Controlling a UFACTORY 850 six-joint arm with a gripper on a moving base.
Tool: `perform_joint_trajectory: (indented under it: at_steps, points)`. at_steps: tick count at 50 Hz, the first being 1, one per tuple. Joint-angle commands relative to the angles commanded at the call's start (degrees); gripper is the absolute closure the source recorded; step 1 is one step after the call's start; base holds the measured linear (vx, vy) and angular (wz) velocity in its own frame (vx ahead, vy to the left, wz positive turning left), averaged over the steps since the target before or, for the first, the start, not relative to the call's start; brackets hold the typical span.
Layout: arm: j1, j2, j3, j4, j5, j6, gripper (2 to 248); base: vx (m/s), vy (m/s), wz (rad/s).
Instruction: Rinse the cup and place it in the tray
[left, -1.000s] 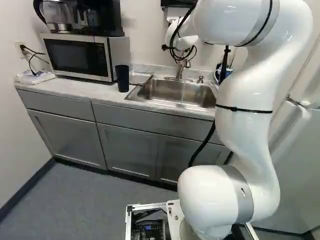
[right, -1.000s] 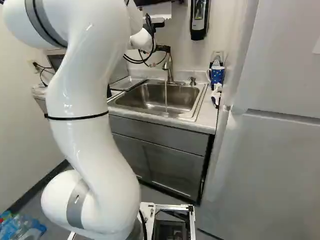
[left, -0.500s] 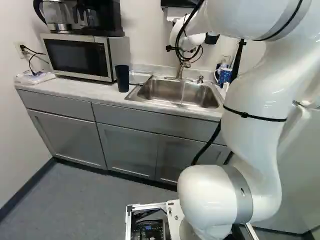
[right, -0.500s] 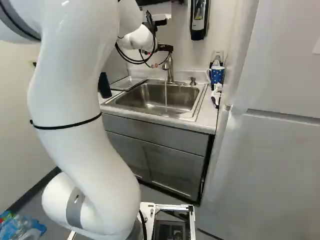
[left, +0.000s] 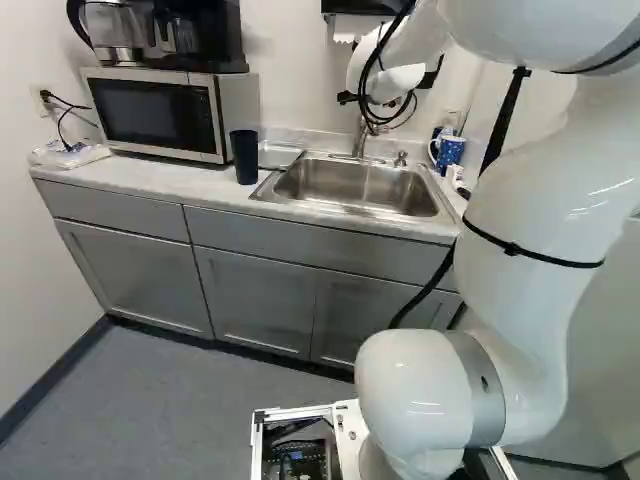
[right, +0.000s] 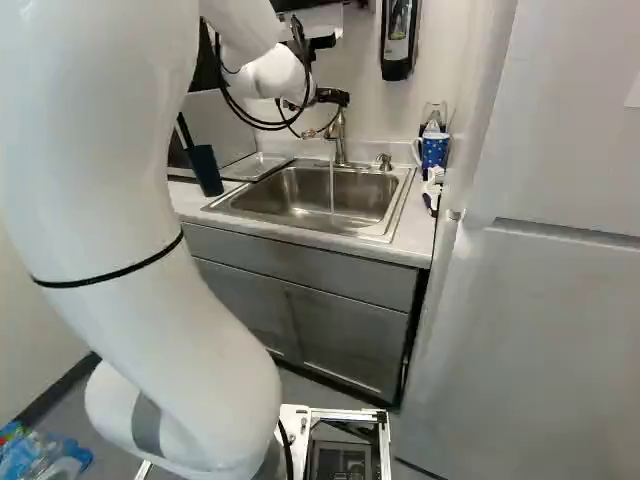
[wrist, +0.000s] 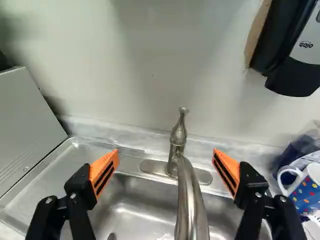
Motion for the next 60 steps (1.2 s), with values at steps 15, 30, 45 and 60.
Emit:
perform_joint_trajectory:
  at_steps: [15, 30, 45, 60]
  points:
    - [-0.8, 4.4, 4.5, 0.0, -1.3, 0.0, 3, 0.0, 0.0, 0.0]
    - [-1.7, 8.8, 8.9, -0.3, -7.8, 0.0, 3, 0.0, 0.0, 0.0]
    - [-2.7, 13.4, 13.3, -2.2, -16.8, 0.0, 3, 0.0, 0.0, 0.0]
    - [-3.5, 17.3, 16.9, -5.3, -25.0, 0.0, 3, 0.0, 0.0, 0.0]
